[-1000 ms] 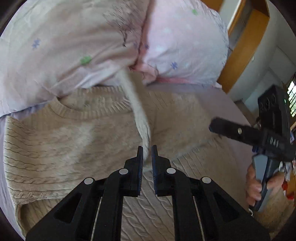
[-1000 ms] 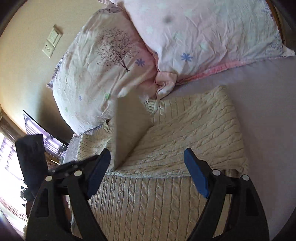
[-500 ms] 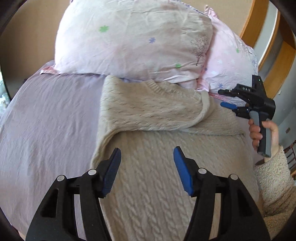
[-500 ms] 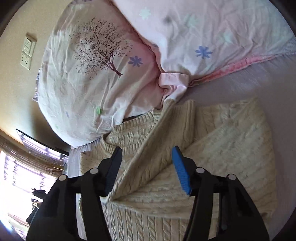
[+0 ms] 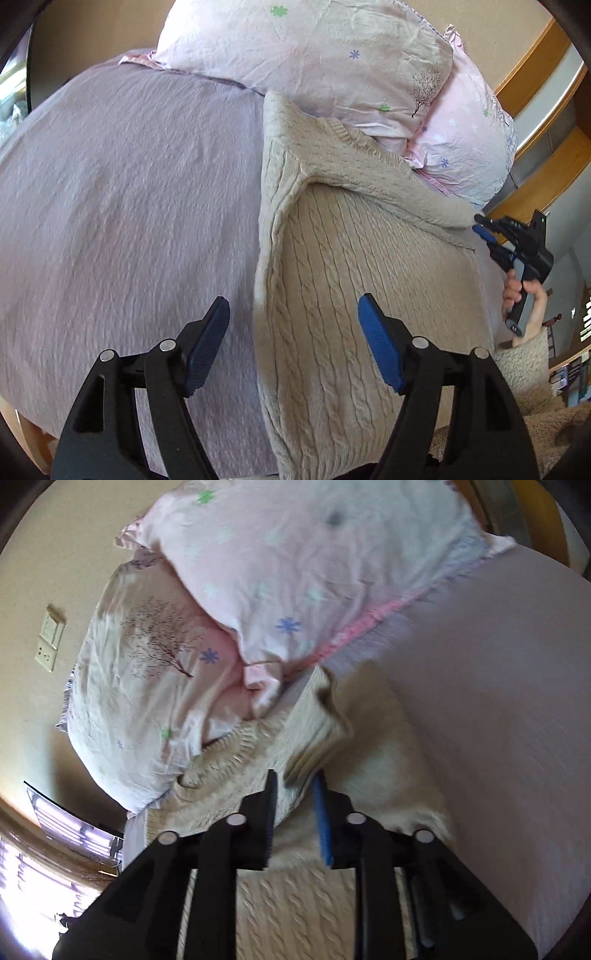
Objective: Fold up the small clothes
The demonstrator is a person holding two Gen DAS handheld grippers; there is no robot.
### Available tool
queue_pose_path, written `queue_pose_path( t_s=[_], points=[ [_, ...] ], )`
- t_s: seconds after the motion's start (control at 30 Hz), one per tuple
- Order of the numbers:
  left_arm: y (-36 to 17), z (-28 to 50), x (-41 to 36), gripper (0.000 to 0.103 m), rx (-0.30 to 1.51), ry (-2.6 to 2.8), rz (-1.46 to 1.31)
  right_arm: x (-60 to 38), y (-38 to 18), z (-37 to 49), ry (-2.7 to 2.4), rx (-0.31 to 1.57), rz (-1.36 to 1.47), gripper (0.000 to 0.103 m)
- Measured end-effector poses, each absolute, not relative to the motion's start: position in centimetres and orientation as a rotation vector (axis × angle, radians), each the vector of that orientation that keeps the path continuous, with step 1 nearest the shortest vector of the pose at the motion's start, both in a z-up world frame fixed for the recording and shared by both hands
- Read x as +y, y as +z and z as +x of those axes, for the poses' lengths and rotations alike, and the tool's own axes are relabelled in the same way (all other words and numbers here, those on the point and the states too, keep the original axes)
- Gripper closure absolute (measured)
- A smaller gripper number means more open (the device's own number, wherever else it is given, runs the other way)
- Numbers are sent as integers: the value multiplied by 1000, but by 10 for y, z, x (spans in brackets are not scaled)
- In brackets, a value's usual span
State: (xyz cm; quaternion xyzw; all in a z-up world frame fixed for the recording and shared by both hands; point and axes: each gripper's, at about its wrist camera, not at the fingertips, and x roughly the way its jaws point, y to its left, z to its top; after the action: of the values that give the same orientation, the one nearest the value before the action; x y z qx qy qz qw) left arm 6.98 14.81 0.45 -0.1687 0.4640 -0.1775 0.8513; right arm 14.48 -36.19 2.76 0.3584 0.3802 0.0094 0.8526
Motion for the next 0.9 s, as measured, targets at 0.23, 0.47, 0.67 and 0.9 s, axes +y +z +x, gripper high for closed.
queue_pose_path(
  t_s=[0.23,0.47,0.67,0.9],
  points=[
    [-1,36,160,37,968,-423,-435,-400,-9,34,-11,886,762,43],
    [-16,-7,162,57,970,-554,-592,-387,-29,-28,312,1002,845,62],
    [-31,-33,161,64,961,-612,-717,-374,-46,-64,499,1074,868,85],
    [-41,-35,144,93,1060,-583,-690,-345,-24,-65,559,1036,720,95]
  ],
)
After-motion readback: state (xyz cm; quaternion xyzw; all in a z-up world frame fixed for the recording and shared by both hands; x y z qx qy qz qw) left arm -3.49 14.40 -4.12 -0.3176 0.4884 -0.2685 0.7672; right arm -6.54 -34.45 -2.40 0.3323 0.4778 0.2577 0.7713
